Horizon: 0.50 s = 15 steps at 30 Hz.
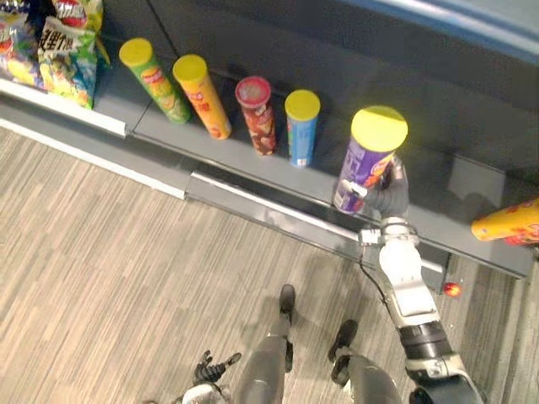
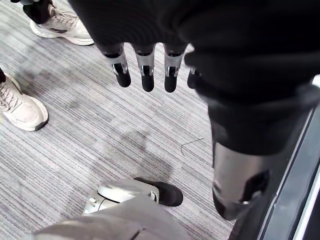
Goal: Put the gum and the chips on the shelf.
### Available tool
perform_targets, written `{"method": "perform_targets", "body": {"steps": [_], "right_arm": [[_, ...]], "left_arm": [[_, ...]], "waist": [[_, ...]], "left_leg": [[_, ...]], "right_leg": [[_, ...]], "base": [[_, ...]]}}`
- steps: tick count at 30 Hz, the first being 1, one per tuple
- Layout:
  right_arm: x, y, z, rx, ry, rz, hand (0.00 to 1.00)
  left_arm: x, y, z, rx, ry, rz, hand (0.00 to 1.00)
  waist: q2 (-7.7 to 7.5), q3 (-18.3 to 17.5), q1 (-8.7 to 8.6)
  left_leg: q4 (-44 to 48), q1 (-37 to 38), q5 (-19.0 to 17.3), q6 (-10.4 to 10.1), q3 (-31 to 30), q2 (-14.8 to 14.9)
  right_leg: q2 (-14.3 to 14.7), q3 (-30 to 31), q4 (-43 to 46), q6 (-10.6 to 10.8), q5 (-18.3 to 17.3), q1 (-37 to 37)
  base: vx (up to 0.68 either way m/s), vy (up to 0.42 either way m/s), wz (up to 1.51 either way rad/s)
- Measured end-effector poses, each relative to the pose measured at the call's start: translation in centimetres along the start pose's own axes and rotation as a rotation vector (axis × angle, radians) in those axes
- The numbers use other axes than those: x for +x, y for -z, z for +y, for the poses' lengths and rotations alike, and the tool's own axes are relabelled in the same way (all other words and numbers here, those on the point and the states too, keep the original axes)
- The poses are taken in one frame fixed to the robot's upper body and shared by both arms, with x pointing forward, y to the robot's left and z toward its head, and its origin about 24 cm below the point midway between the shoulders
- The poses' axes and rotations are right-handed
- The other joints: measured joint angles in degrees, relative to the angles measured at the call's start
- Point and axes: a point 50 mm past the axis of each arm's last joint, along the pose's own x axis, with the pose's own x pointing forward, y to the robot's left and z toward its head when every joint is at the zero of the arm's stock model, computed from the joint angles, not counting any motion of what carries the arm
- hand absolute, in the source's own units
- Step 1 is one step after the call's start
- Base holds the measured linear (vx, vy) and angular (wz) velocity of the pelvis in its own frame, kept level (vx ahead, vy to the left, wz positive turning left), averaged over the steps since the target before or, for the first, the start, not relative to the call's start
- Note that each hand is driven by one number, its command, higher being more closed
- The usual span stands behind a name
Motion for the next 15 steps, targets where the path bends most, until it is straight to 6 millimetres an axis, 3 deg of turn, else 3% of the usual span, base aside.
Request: {"method": "perform_targets", "body": {"steps": [4, 9, 15], "right_arm": [[2.3, -1.1, -0.3, -0.097, 0.117, -0.068, 1.0], [4.6, -3.7, -0.9, -0.145, 0.281, -0.186, 1.0], [5.1, -5.2, -3.2, -0.149, 0.488, -0.231, 1.0]], "left_arm": [[0.3, -1.5, -1.0, 0.013, 0.014, -0.052, 0.0], [0.3, -2.9, -2.1, 0.013, 0.029, -0.12, 0.0], [0.2, -5.2, -4.0, -0.072, 0.049, -0.199, 0.0]], "waist": [[1.58, 1.97, 1.54], [3.37, 3.94, 1.94], [4.27, 5.81, 2.55]], "left_leg": [[0.01, -1.92, 0.93, -0.3, -1.33, 0.06], [0.01, -4.33, 1.59, -0.57, -1.48, 0.02], [0.02, -7.0, 2.07, -0.72, -1.18, -0.2]], "right_leg": [[-0.31, -1.3, 2.06, -0.27, -1.08, -2.21], [-1.36, -1.58, 5.75, -0.36, -2.9, -5.95], [-3.53, -2.01, 12.14, -0.59, -6.38, -11.12]], "base": [[0.02, -0.024, 0.17], [0.02, -0.022, 0.04], [0.03, -0.053, 0.02]]}}
